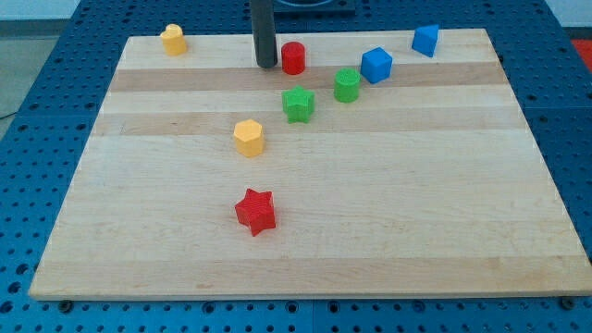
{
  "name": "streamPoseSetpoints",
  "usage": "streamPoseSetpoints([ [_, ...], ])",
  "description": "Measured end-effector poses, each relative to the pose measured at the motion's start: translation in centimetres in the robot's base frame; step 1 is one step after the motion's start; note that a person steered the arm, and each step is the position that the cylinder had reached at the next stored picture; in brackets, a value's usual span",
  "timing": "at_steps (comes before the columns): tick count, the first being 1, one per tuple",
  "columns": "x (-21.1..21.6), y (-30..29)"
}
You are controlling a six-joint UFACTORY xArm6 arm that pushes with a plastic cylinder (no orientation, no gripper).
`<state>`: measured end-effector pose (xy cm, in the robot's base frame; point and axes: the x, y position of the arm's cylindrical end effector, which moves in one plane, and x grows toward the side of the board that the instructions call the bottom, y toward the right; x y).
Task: Push the red circle to the top center
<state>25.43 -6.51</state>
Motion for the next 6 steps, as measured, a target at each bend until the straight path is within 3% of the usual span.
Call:
streamPoseSetpoints([
  [2,5.4,2.3],
  [3,4.8,5.0],
  [4,2.0,5.0],
  [6,1.1,4.1],
])
